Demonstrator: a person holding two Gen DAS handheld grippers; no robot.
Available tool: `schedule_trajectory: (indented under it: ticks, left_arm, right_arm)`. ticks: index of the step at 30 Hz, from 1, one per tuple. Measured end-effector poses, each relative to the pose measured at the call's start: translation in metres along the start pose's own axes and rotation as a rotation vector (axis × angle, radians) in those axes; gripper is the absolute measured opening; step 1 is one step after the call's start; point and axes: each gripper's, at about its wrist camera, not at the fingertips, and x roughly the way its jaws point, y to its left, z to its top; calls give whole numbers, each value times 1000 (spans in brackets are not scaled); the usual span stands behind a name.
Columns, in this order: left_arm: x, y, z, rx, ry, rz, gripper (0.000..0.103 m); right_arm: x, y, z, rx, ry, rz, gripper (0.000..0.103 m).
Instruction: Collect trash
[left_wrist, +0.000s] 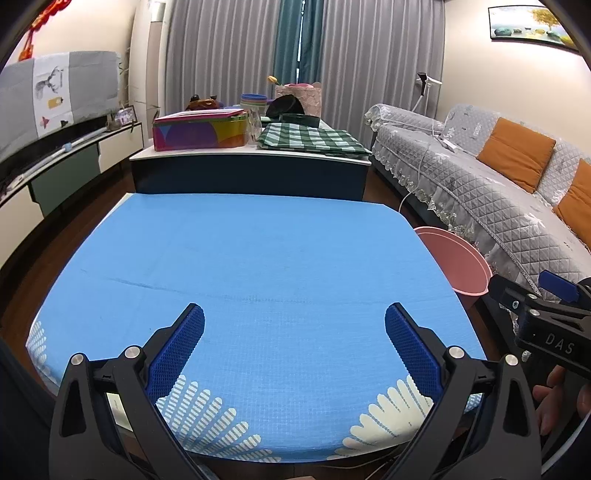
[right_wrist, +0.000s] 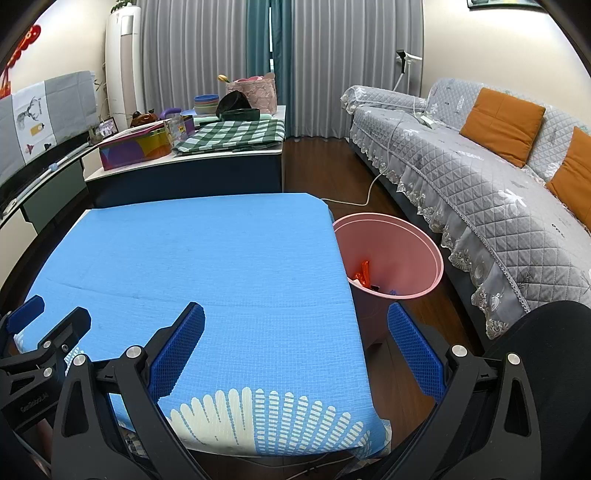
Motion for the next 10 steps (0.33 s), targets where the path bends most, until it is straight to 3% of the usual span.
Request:
schedule_trajectory:
  ticks: [10]
  left_arm:
    - [3, 0, -1, 8, 14, 8, 95]
  right_arm:
    - [-1, -4, -3, -3, 4, -1, 98]
